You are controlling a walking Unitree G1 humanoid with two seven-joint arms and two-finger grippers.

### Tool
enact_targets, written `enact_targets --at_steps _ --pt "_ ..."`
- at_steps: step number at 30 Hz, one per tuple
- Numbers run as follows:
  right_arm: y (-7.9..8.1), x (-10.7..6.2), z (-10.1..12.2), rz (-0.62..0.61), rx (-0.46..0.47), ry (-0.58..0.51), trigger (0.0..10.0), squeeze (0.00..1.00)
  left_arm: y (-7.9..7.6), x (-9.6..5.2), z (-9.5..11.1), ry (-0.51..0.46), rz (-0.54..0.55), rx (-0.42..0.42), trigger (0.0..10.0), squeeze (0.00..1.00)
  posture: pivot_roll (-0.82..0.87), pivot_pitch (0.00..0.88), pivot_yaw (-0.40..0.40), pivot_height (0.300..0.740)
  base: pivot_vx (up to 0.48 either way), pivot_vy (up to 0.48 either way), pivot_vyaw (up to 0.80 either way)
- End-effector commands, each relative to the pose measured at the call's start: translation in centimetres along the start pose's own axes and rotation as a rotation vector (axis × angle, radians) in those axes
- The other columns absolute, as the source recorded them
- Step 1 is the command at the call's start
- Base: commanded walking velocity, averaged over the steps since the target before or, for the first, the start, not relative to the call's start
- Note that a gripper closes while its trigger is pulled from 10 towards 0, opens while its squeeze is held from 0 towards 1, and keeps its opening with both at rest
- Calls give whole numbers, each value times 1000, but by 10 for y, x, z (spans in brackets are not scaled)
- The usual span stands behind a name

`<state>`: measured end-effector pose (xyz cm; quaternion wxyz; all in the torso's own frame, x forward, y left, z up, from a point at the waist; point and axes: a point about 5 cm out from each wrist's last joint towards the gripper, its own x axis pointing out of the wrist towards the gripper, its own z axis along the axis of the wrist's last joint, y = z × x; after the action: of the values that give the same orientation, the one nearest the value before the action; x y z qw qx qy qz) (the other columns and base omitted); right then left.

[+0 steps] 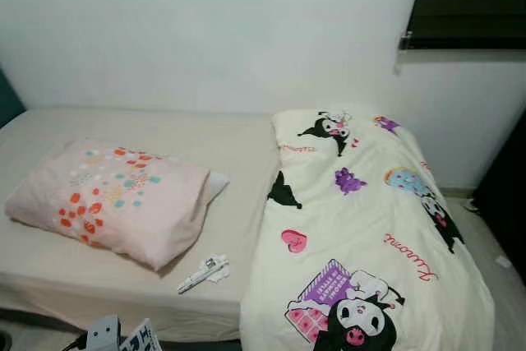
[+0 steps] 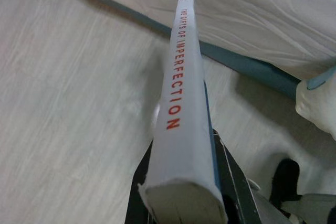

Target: Clean up the room

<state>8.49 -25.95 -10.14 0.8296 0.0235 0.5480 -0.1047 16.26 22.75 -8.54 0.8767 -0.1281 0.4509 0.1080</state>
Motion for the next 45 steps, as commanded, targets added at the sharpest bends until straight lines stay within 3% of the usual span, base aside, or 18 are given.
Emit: enact_targets --at_steps 1,11,28,39,45 --pt "3 0 -5 5 -19 11 10000 0 -2 1 2 6 2 2 10000 0 -8 0 7 740 0 0 719" --pt "-4 -3 -12 -3 -20 29 10000 0 -3 1 -1 46 15 -17 10000 0 -5 0 10 740 -173 0 719" --pt "-5 -4 -15 6 -36 33 10000 0 -5 1 -3 47 10 50 10000 0 0 0 8 740 0 0 718" --pt "2 -1 -11 16 -52 28 10000 0 -8 2 -2 44 3 64 10000 0 -3 0 5 740 0 0 719" --pt "-5 -4 -15 5 -50 34 10000 0 -10 2 -3 46 -1 66 10000 0 -10 0 5 740 0 0 719"
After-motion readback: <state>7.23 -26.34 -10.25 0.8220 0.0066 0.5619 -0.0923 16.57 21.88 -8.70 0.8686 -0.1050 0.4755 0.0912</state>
